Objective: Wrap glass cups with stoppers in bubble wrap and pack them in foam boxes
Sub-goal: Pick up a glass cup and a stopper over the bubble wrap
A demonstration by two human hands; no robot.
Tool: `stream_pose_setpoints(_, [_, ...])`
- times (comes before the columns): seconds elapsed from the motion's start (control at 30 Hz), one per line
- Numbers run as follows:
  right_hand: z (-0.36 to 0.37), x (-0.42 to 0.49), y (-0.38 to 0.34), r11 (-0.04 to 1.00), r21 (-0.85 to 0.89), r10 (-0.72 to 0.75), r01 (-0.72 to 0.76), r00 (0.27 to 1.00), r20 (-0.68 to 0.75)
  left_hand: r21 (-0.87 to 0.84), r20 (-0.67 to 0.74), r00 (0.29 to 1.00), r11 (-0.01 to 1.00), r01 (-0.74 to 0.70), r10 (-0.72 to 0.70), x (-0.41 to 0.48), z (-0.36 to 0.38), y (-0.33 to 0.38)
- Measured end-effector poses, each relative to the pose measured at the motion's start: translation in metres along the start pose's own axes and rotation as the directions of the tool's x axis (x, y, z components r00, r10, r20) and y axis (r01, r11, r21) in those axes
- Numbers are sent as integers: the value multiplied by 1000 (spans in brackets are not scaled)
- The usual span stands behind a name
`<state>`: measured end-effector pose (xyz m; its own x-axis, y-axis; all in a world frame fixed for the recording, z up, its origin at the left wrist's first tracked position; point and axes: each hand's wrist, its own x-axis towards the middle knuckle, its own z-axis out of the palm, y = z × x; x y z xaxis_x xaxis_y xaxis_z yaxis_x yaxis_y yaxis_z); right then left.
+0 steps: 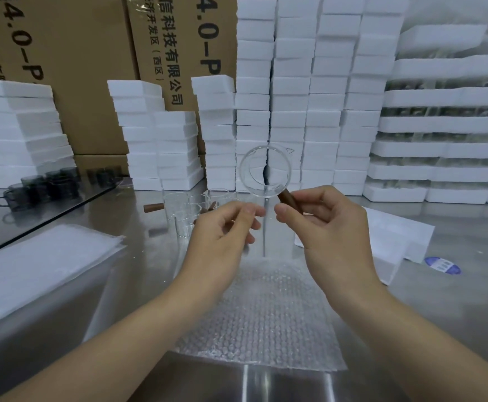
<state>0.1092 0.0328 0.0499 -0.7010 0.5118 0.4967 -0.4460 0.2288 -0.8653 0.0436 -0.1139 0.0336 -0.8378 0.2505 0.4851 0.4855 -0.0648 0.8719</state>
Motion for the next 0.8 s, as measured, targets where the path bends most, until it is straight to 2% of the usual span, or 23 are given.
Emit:
stream_pose_setpoints(0.13, [-1, 2, 2, 1000, 4, 18, -18, 1000, 13, -142, -63, 997, 989, 26, -35, 4, -5, 10])
stream_pose_setpoints(0.27, [-1, 2, 4, 999, 14, 46, -47, 998, 48, -152, -61, 998, 988, -7, -2, 6, -12, 17])
stream_pose_setpoints(0.4, [-1, 2, 6, 1000, -23, 14, -12, 997, 79, -136, -28, 1000, 991, -18, 14, 9, -17, 21])
stream_pose_setpoints(0.5, [-5, 2, 7, 977, -182, -95, 111, 991, 93, -33, 21, 995, 994, -102, 102, 11, -23, 20])
stream_pose_setpoints(0.63, [-13, 5, 7, 861, -401, -286, 313, 950, 126, 158, 66, 973, 961, -227, 219, 15, -35, 19])
stream_pose_setpoints(0.8, [-14, 8, 8, 761, -477, -412, 440, 895, 168, 358, 163, 950, 881, -309, 266, 19, -44, 14])
